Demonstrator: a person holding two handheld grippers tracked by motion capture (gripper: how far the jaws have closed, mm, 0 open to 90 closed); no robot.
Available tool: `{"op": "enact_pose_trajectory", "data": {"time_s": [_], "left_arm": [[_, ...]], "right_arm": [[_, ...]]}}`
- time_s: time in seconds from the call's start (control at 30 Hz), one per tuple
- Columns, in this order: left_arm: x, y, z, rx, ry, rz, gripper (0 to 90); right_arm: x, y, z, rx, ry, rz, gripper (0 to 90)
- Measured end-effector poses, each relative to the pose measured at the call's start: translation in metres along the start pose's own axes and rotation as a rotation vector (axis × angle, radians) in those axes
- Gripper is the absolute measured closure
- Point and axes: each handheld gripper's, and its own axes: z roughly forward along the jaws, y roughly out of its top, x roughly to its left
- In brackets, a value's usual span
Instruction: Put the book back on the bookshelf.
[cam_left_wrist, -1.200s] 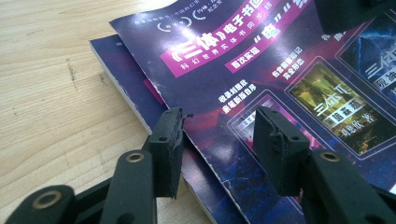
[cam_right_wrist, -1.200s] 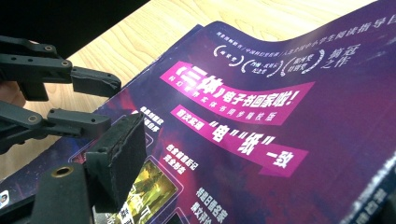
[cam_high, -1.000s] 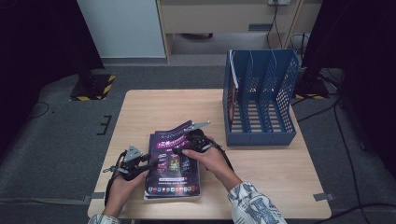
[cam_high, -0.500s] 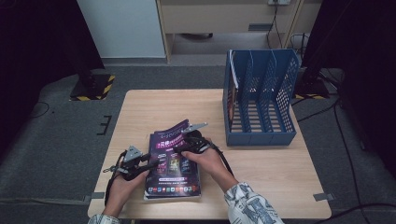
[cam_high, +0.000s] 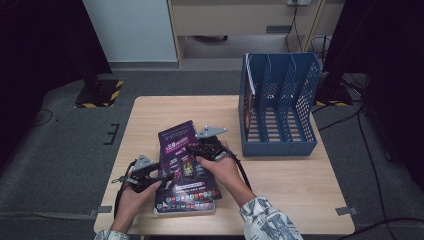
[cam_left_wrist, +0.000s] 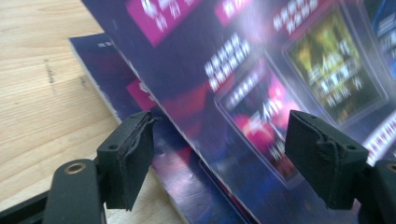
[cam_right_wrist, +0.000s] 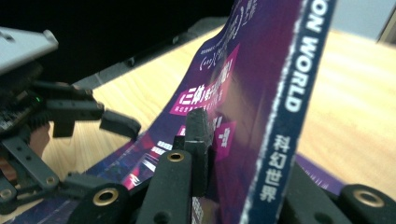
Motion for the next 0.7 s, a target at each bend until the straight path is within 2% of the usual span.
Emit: {"op": "enact_pose_trajectory", "data": {"time_s": [0.2, 0.7], "left_arm": [[-0.003, 0.001, 0.003, 0.011, -0.033, 0.016, 24.6], [-0.006, 0.001, 0.007, 0.018, -0.109, 0.017, 30.1]], "right_arm": [[-0.001, 0.007, -0.011, -0.08, -0.014, -0.021, 81.1], [0.006, 0.023, -0.025, -0.183, 0.023, -0.076, 82.8]]}}
